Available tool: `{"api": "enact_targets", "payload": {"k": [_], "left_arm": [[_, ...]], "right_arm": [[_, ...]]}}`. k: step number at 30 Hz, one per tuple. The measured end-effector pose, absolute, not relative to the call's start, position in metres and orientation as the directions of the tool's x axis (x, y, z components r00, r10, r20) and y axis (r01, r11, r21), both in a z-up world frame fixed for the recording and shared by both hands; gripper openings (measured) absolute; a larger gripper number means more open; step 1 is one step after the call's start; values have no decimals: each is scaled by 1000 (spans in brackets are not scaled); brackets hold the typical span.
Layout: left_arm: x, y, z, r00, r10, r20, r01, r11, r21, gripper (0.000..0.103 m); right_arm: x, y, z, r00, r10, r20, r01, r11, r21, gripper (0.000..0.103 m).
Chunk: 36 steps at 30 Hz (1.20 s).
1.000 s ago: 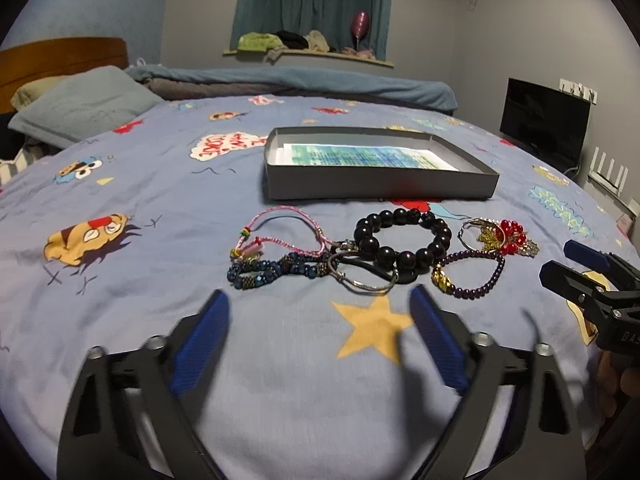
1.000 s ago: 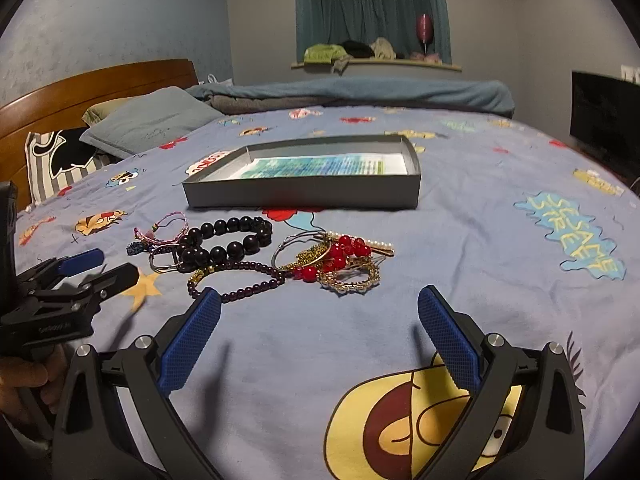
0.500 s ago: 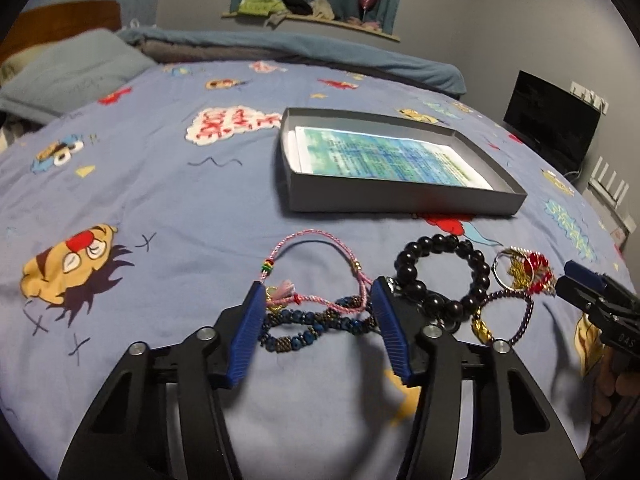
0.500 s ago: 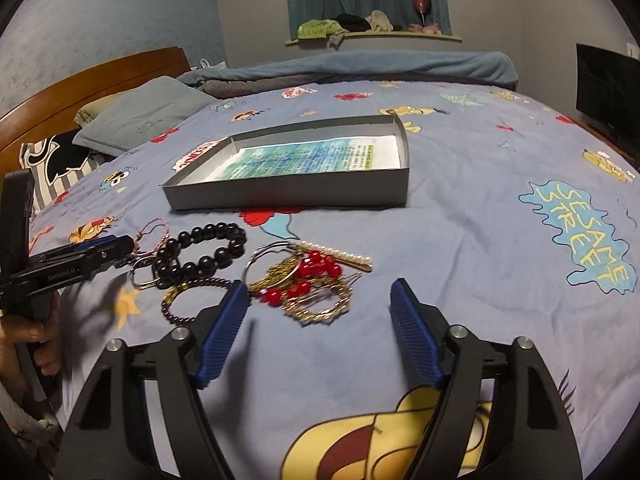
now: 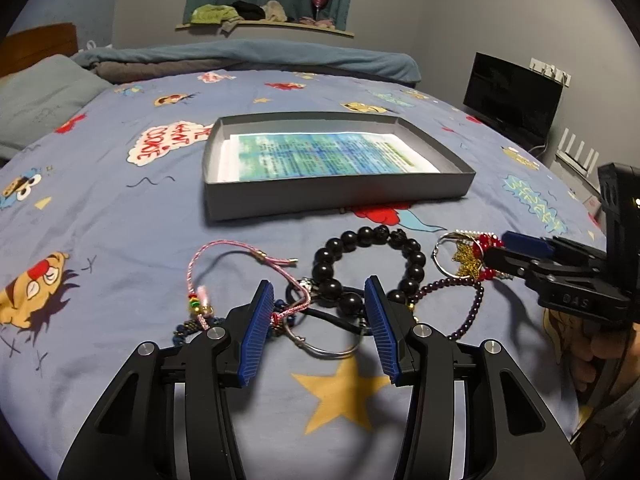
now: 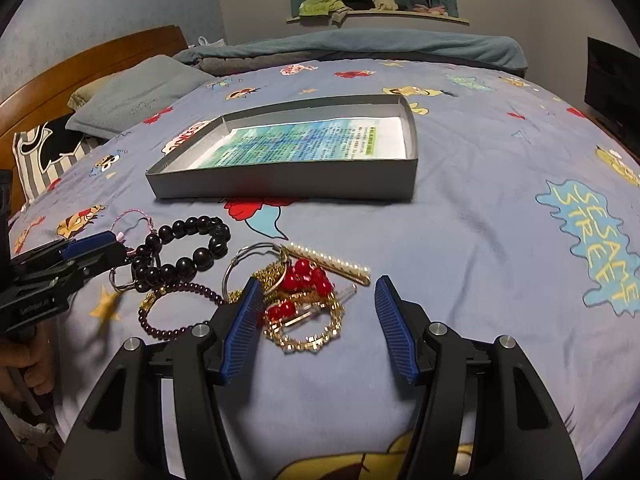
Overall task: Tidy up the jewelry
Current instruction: 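Move the left tool toward the red-beaded gold tassel earrings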
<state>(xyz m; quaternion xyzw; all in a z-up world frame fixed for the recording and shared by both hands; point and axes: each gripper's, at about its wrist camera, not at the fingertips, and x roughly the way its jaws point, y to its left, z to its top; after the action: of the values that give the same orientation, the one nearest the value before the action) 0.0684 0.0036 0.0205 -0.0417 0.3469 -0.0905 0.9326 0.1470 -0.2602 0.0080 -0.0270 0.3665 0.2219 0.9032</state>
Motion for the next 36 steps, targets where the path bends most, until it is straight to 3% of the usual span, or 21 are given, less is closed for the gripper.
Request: {"api": "enact_targets", "payload": {"k": [2,10,11,12,22,23,26,31,36], "left_arm": [[67,2,21,744,-199,-638,145,980,-137,49],[63,4,27,755,-200,-624,148,980,-136,49],[62,5,28,756,-203,-623,148,979,-139,49],[62,4,29,755,-205,-622,149,979,-141,49],[58,-17,35,754,-229,-616,188,973,-133,49],[58,-19,36,753,-232,-615,192,972,-133,49],[59,-24,37,753,-237,-614,198,971,-132,49],[57,-29,36,749,-241,-618,205,970,-129,51],[57,-33,38,750,-240,-617,210,970,-123,52]], "right_arm": [[148,-259,7,626,388,-676,-429,896,117,43],[134,-275,19,653,428,-625,-434,888,155,43],[133,-278,21,659,425,-620,-430,890,153,23],[134,-283,22,660,423,-621,-421,893,161,15],[131,-310,20,674,410,-615,-369,907,201,14],[129,-311,20,669,424,-611,-376,902,214,15],[122,-302,18,659,441,-609,-407,890,205,41],[120,-287,9,634,425,-646,-439,885,152,45],[116,-281,8,629,436,-644,-468,874,134,56]]}}
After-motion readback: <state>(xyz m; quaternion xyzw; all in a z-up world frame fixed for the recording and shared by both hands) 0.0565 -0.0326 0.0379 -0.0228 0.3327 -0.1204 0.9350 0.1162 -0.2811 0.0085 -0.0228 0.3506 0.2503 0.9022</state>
